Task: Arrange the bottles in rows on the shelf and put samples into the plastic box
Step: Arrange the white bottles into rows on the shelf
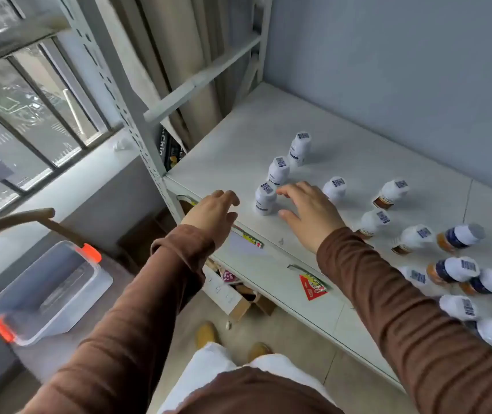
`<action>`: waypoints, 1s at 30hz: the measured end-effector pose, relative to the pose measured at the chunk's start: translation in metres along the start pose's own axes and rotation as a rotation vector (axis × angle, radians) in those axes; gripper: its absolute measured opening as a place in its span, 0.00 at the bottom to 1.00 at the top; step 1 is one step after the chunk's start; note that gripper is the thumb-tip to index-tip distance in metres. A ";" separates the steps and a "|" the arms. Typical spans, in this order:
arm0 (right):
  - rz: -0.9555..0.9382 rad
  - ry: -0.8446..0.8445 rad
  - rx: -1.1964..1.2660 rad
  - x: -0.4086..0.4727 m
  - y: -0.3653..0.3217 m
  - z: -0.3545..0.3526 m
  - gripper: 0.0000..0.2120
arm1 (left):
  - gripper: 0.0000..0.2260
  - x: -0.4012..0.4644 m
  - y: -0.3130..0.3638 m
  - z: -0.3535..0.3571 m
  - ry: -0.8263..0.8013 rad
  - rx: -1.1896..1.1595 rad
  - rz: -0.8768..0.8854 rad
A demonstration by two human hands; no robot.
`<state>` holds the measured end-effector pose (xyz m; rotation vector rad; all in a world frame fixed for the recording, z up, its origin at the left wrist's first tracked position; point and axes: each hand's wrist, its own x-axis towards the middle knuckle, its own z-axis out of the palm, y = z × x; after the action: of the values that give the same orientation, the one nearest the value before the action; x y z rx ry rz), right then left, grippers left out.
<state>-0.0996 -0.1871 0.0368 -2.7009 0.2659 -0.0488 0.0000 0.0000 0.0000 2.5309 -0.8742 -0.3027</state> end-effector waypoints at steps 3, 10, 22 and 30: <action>0.079 -0.028 -0.022 0.014 -0.001 0.007 0.21 | 0.13 0.015 -0.012 0.002 -0.024 -0.010 0.012; 0.110 -0.108 -0.080 0.043 0.006 0.016 0.26 | 0.18 0.049 -0.021 0.016 -0.099 0.021 0.020; -0.118 -0.267 -0.155 0.084 0.017 0.032 0.21 | 0.10 0.084 -0.015 0.050 -0.031 -0.175 -0.086; 0.121 -0.018 0.277 0.107 0.011 -0.014 0.20 | 0.14 0.086 0.005 0.014 -0.162 -1.263 -0.326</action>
<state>0.0021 -0.2234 0.0438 -2.4050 0.3864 -0.0238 0.0594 -0.0627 -0.0147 1.4288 -0.1442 -0.8437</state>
